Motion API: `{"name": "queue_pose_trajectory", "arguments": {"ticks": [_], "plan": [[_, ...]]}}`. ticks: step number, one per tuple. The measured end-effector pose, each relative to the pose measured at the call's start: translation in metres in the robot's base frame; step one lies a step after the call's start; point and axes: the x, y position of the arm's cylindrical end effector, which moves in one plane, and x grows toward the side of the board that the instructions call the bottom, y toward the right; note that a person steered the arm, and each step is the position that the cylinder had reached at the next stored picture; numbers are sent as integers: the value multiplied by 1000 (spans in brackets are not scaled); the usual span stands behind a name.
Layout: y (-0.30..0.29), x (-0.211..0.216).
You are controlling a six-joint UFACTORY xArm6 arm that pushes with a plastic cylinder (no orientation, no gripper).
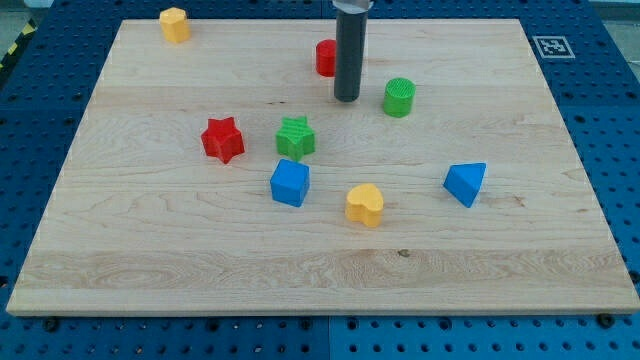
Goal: Push the red circle to top center
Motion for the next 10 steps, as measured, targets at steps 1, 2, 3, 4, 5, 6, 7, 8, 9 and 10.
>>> {"name": "queue_pose_trajectory", "arguments": {"ticks": [1,2,3,4,5,6,7,8,9,10], "plan": [[-6,-1],[-12,-15],[-12,-23],[-17,-35],[-22,-48],[-22,-56],[-22,-68],[-22,-76],[-22,-87],[-22,-100]]}}
